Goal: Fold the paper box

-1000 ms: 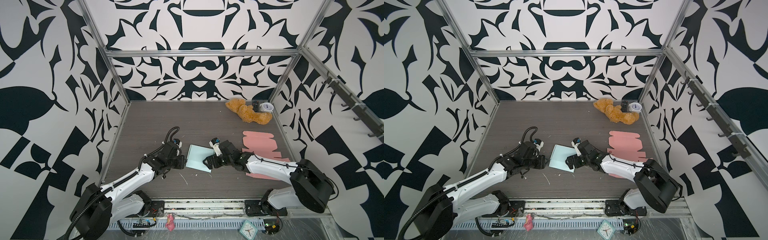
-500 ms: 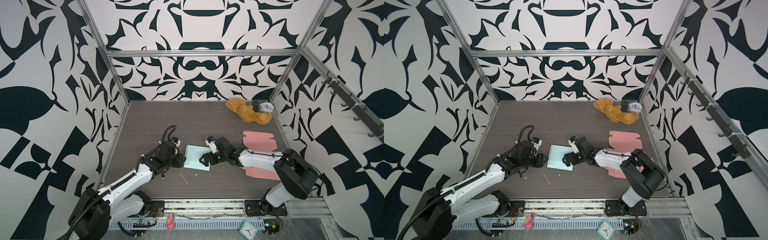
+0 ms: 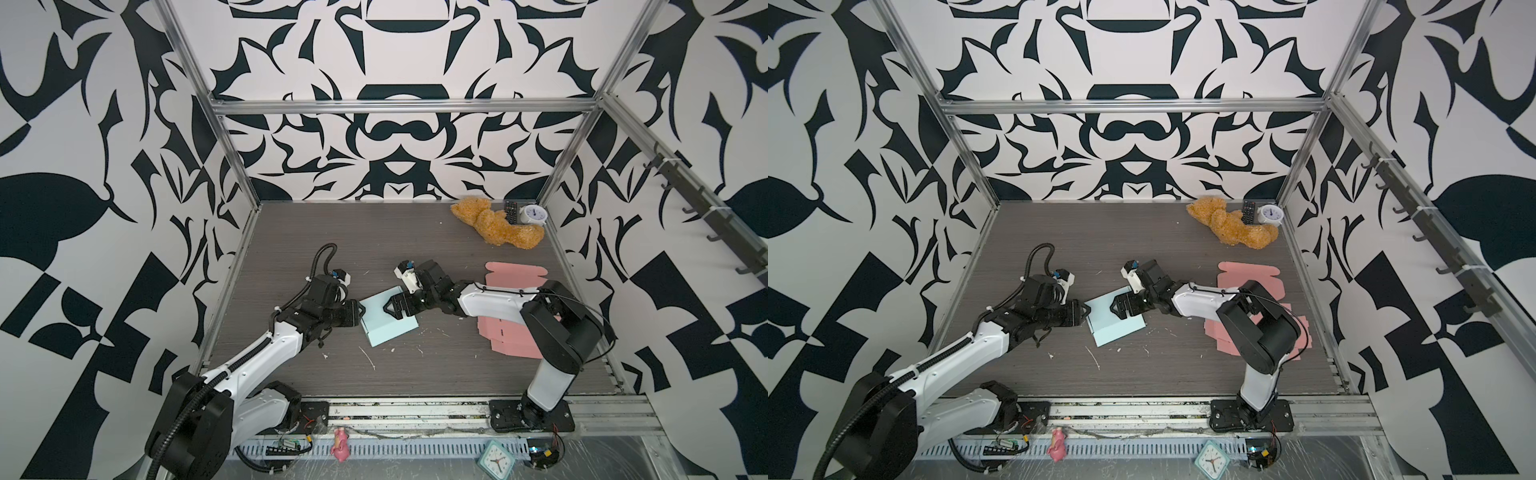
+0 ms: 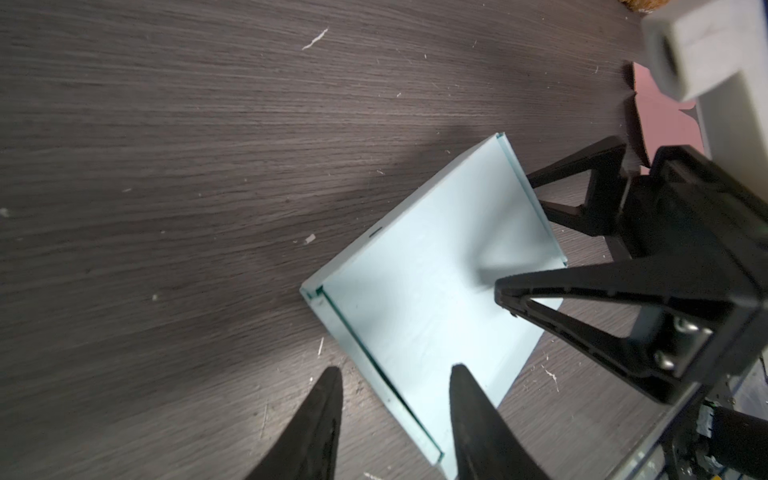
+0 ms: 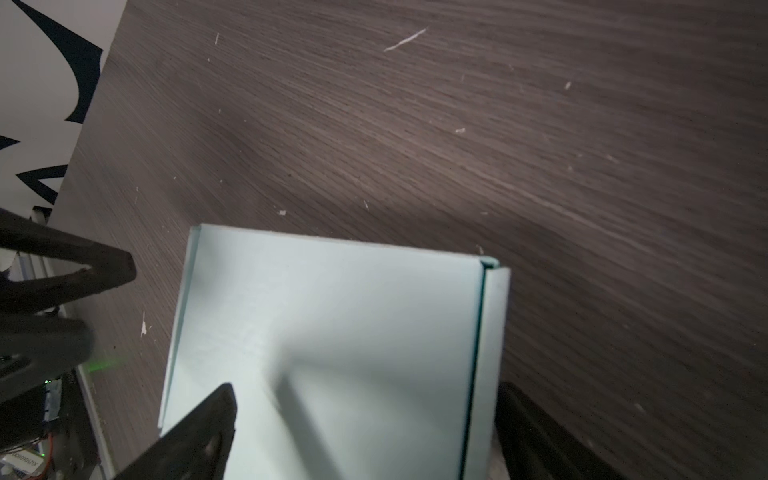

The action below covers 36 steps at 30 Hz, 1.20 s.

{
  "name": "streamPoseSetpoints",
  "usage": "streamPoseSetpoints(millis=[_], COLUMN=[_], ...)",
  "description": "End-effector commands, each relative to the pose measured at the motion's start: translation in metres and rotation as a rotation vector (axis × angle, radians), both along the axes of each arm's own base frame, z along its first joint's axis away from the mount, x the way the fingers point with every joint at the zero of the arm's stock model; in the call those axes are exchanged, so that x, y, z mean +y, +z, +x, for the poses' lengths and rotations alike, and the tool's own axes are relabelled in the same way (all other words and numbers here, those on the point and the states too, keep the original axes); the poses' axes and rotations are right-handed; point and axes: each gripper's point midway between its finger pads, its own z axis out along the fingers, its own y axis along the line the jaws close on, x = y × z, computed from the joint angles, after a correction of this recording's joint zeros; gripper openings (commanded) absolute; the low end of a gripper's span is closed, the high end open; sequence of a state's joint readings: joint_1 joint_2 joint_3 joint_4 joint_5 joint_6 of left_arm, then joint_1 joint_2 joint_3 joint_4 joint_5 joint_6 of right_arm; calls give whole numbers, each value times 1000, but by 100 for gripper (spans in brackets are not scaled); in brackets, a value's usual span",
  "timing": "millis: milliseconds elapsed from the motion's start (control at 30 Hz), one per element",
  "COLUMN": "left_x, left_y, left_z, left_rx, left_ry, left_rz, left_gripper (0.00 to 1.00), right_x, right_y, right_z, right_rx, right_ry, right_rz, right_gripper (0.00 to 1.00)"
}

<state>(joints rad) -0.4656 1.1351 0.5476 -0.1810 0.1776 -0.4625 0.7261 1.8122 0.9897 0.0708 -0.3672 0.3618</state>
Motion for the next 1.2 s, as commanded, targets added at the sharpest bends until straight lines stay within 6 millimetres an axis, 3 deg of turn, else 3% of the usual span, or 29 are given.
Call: streamPoseSetpoints(millis=[0, 267, 433, 467, 567, 867, 1167], left_x=[-1, 5, -4, -5, -7, -11, -13], left_y=[8, 9, 6, -4, -9, -14, -18], left_z=[12, 31, 30, 27, 22, 5, -1], left_rx=[-29, -13, 18, 54, 69, 116, 138], left_ry=[-2, 20, -21, -26, -39, -74, -66], left_rz=[-29, -103, -145, -142, -153, -189, -200], left_gripper=[46, 46, 48, 48, 48, 52, 53], right_x=[18, 42, 50, 51, 49, 25, -32], right_y=[17, 18, 21, 24, 31, 48, 63], right_z=[6, 8, 13, 14, 20, 31, -2], right_rx=[-33, -24, -28, -35, -66, -159, -189], right_ry=[60, 127, 145, 145, 128, 60, -4], right_rz=[45, 68, 78, 82, 65, -43, -150], right_gripper=[98, 97, 98, 98, 98, 98, 95])
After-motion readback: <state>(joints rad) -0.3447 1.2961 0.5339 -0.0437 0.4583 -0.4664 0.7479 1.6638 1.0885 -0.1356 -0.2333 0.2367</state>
